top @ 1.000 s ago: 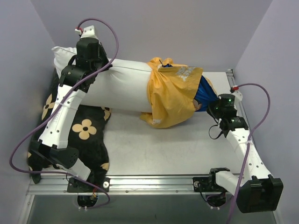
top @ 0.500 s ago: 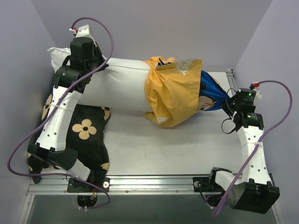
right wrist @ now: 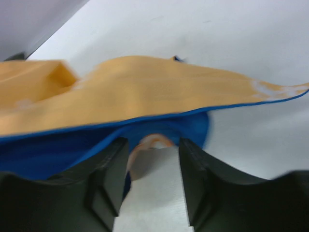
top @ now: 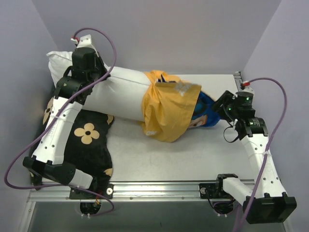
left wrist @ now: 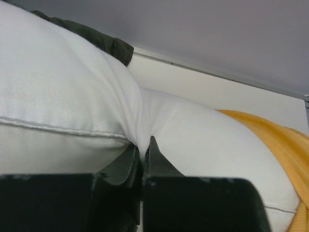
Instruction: Remove the pillowcase from the pillow
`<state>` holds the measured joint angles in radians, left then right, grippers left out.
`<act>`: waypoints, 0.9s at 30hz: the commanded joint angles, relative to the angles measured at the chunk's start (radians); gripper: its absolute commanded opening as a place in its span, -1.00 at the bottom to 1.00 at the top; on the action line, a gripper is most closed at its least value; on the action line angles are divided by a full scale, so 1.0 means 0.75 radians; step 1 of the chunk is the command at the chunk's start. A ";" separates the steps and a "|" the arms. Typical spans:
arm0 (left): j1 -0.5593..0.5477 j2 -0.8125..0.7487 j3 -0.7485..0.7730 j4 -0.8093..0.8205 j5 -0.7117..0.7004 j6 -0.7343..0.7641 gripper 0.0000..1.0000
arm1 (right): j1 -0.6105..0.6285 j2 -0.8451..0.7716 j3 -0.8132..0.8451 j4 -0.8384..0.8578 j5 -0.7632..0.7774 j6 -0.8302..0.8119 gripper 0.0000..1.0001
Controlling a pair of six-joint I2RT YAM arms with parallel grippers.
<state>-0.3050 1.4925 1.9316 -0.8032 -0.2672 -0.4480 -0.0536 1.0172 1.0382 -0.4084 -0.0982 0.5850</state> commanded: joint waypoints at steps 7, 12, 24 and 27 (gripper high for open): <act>-0.174 -0.162 -0.362 0.365 -0.171 -0.032 -1.00 | 0.472 -0.066 0.027 0.234 -0.001 -0.213 0.76; -0.195 -0.137 -0.348 0.361 -0.182 -0.033 -1.00 | 0.605 0.055 0.090 0.281 0.029 -0.293 1.00; -0.197 -0.139 -0.320 0.341 -0.212 -0.002 -1.00 | 0.526 0.180 0.096 0.132 0.221 -0.134 -1.00; -0.187 -0.153 -0.299 0.331 -0.218 0.004 -1.00 | 0.352 0.106 0.084 0.037 0.237 -0.099 -1.00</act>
<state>-0.4622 1.4261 1.6508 -0.6350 -0.3710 -0.4675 0.3401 1.1660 1.1049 -0.2474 -0.0990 0.4969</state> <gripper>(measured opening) 0.028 0.100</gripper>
